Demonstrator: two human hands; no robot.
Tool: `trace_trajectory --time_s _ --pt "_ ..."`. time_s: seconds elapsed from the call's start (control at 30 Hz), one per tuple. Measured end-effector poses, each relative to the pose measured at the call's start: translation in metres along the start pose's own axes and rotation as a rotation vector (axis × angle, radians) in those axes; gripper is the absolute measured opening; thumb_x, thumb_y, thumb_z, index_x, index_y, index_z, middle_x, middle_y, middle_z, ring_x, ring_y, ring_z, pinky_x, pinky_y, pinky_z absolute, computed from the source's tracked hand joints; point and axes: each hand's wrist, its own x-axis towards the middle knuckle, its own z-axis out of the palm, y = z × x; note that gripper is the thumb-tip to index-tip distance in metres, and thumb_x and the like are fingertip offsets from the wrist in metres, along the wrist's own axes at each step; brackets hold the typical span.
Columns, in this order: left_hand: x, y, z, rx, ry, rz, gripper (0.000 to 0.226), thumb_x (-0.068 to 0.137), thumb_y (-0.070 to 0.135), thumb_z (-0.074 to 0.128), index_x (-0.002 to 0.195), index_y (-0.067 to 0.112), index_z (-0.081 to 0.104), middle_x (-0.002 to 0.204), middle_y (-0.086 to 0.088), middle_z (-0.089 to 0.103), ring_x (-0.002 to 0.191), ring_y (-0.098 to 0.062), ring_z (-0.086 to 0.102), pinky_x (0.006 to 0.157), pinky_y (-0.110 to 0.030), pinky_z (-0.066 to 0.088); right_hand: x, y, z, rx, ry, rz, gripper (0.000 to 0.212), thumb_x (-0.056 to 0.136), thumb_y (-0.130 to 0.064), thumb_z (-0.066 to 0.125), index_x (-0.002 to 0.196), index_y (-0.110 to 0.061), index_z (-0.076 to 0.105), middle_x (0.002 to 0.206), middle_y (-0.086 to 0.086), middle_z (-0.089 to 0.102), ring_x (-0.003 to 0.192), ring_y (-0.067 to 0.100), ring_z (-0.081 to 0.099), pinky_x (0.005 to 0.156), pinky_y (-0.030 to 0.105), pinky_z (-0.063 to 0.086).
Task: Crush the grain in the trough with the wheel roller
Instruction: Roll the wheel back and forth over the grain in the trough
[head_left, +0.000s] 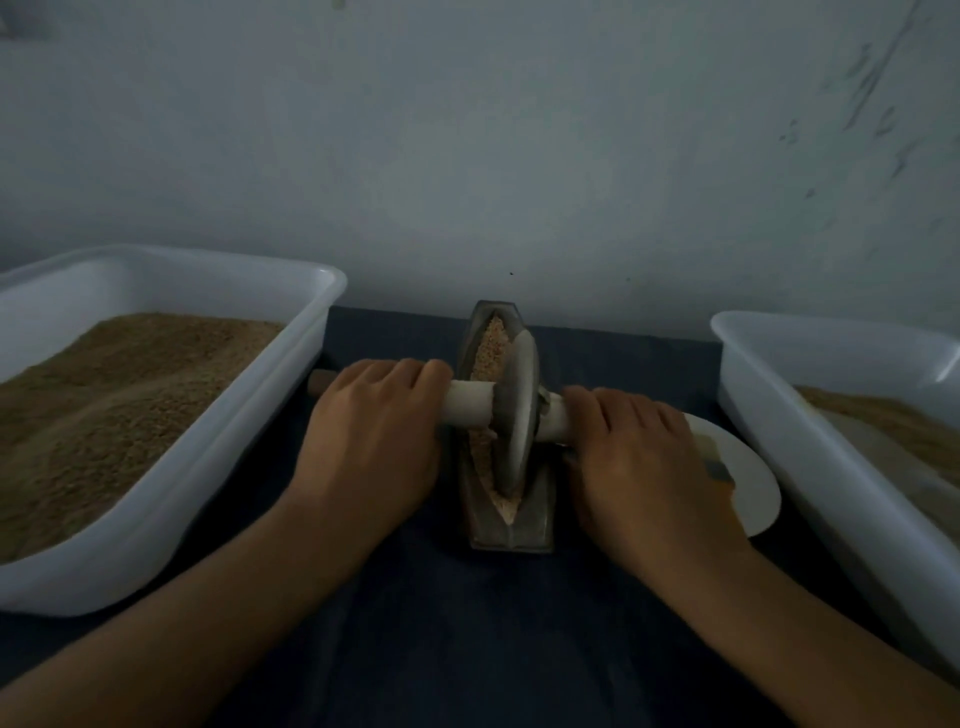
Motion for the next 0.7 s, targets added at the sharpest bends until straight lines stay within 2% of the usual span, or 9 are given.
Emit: trace_trajectory --time_s 0.23,0.4,0.47,0.53,0.7 --pt "0.014 0.0 0.022 0.097 0.023 0.069 0.029 0.077 0.02 0.072 0.103 0.014 0.061 0.098 -0.007 0.065 0.089 -0.026 0.06 0.09 -0.042 0.044 0.018 0.01 0.025 0.054 -0.001 0.028 0.031 0.085 -0.019 0.067 0.115 -0.012 0.058 0.097 0.007 0.059 0.085 0.026 0.055 0.077 0.04 0.043" --pt "0.043 -0.014 0.051 0.126 -0.102 -0.042 0.027 0.082 0.025 0.068 0.102 0.019 0.052 0.096 -0.002 0.062 0.088 -0.025 0.06 0.082 -0.036 0.041 0.062 0.015 0.043 -0.004 0.037 0.065 0.013 0.086 -0.014 0.061 0.099 -0.015 0.057 0.086 0.004 0.058 0.078 0.027 0.054 0.067 0.034 0.025" --pt "0.056 -0.021 0.06 0.114 -0.134 -0.074 0.029 0.082 0.027 0.069 0.103 0.02 0.051 0.097 -0.003 0.062 0.088 -0.025 0.06 0.078 -0.037 0.04 0.083 0.018 0.048 -0.024 0.018 0.063 0.015 0.087 -0.017 0.06 0.102 -0.016 0.057 0.09 0.004 0.06 0.082 0.029 0.056 0.067 0.036 0.028" --pt "0.07 -0.027 0.067 0.1 -0.161 -0.096 0.032 0.082 0.031 0.068 0.107 0.021 0.05 0.102 -0.003 0.063 0.093 -0.027 0.06 0.08 -0.039 0.041 0.104 0.025 0.053 -0.021 -0.027 0.066 0.021 0.089 -0.021 0.059 0.109 -0.018 0.056 0.097 0.004 0.062 0.089 0.03 0.058 0.066 0.035 0.03" --pt "0.106 -0.029 0.076 0.155 -0.195 -0.127 0.041 0.083 0.029 0.068 0.118 0.024 0.05 0.112 -0.007 0.061 0.103 -0.03 0.056 0.084 -0.043 0.042 0.135 0.046 0.067 0.028 -0.142 0.049 0.031 0.088 -0.025 0.063 0.115 -0.016 0.05 0.1 0.008 0.061 0.085 0.03 0.06 0.059 0.033 0.042"
